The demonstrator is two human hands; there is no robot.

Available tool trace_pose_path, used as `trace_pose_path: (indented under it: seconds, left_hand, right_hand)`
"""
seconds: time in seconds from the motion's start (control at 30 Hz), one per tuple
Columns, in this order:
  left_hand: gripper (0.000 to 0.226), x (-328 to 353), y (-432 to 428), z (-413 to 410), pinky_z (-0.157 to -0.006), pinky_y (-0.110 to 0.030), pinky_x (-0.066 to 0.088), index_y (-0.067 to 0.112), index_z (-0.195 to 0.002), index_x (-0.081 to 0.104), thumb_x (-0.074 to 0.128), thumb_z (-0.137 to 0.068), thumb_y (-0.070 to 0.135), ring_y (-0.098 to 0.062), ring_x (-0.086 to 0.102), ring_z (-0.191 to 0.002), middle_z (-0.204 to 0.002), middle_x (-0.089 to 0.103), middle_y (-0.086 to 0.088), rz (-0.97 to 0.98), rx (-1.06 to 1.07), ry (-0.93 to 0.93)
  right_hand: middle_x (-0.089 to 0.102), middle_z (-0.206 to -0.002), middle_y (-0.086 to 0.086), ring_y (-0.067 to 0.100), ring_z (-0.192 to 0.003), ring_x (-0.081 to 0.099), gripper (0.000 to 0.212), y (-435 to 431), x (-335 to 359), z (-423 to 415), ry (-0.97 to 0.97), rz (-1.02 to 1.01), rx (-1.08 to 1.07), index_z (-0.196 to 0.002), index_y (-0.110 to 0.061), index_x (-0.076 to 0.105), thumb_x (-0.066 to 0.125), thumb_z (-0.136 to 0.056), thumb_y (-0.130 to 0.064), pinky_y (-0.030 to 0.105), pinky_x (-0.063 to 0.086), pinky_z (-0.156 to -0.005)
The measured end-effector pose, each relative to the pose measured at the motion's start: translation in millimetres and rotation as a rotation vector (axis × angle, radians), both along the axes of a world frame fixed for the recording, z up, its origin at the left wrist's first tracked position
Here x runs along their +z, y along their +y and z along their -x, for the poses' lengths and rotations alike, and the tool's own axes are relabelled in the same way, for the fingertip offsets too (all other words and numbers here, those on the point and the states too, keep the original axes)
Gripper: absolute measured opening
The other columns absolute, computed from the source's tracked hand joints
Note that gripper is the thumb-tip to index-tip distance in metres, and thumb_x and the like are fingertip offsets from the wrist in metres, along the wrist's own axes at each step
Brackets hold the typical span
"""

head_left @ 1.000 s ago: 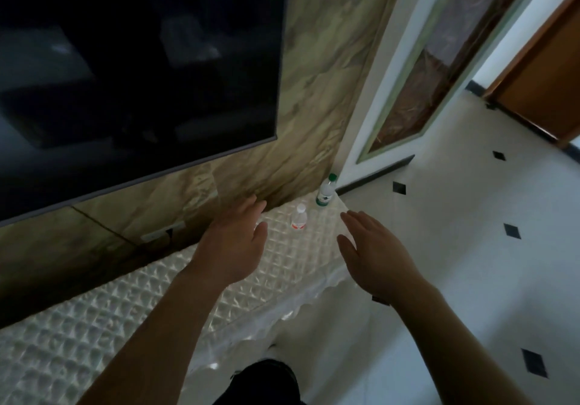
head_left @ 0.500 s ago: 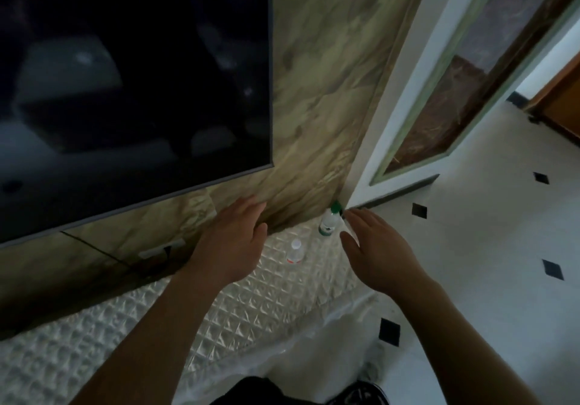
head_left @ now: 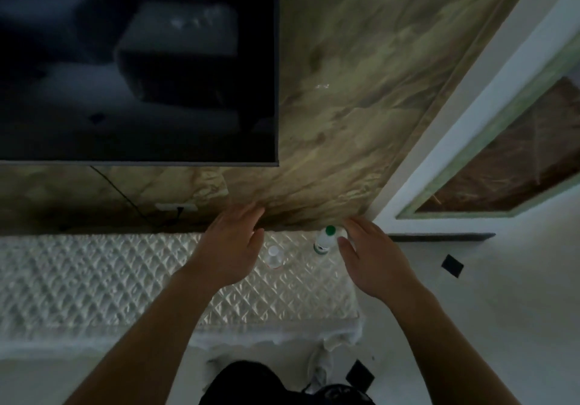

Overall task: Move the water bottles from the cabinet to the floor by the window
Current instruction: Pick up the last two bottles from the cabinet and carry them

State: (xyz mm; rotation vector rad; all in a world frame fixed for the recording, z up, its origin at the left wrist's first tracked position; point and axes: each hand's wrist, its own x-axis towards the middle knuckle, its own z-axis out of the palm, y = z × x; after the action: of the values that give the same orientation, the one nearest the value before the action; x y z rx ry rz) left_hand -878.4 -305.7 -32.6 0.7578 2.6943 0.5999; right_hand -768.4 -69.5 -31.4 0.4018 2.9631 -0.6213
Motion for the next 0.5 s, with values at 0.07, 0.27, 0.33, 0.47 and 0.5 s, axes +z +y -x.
trace_pose_path:
  seconds: [0.07,0.27,0.33,0.47,0.5]
  left_hand:
    - [0.05,-5,11,-9,-0.12,-0.033,0.014,0.022,-0.149,0.032,0.033,-0.101,0.037,-0.014,0.018,-0.146,-0.158,0.025,0.002,0.0,0.044,-0.012]
    - [0.05,-21,39,-21,-0.118,-0.029,0.014,0.027,-0.15,0.028,0.038,-0.102,0.035,-0.007,0.014,-0.146,-0.159,0.021,0.009,-0.075,0.11,-0.143]
    - [0.051,-29,45,-18,-0.118,-0.029,0.017,0.03,-0.15,0.028,0.04,-0.101,0.037,-0.006,0.016,-0.146,-0.159,0.022,0.011,-0.087,0.124,-0.158]
    - [0.057,-53,48,-11,-0.115,-0.028,0.023,0.03,-0.148,0.031,0.051,-0.096,0.041,-0.007,0.025,-0.143,-0.156,0.029,0.01,-0.101,0.135,-0.178]
    - [0.06,-61,47,-9,-0.114,-0.027,0.024,0.03,-0.148,0.032,0.054,-0.094,0.042,-0.008,0.027,-0.142,-0.155,0.031,0.009,-0.105,0.141,-0.184]
  right_hand:
    - [0.046,-0.146,0.001,0.021,-0.133,0.043,0.05,17,-5,1,-0.031,0.016,0.041,-0.143,-0.016,0.041,0.035,-0.099,-0.041,0.039,0.038,-0.109]
    - [0.049,-0.141,0.002,0.02,-0.125,0.048,0.05,45,-25,8,-0.063,0.084,0.102,-0.143,-0.018,0.039,0.037,-0.099,-0.041,0.037,0.042,-0.102]
    - [0.045,-0.146,0.002,0.02,-0.13,0.045,0.052,50,-34,12,-0.074,0.126,0.11,-0.146,-0.019,0.036,0.042,-0.099,-0.039,0.033,0.039,-0.104]
    - [0.034,-0.155,-0.002,0.015,-0.14,0.034,0.065,60,-58,21,-0.108,0.189,0.122,-0.151,-0.02,0.026,0.052,-0.095,-0.041,0.029,0.029,-0.111]
    - [0.032,-0.156,-0.002,0.015,-0.142,0.032,0.069,63,-65,24,-0.117,0.199,0.117,-0.152,-0.02,0.024,0.053,-0.094,-0.042,0.03,0.028,-0.112]
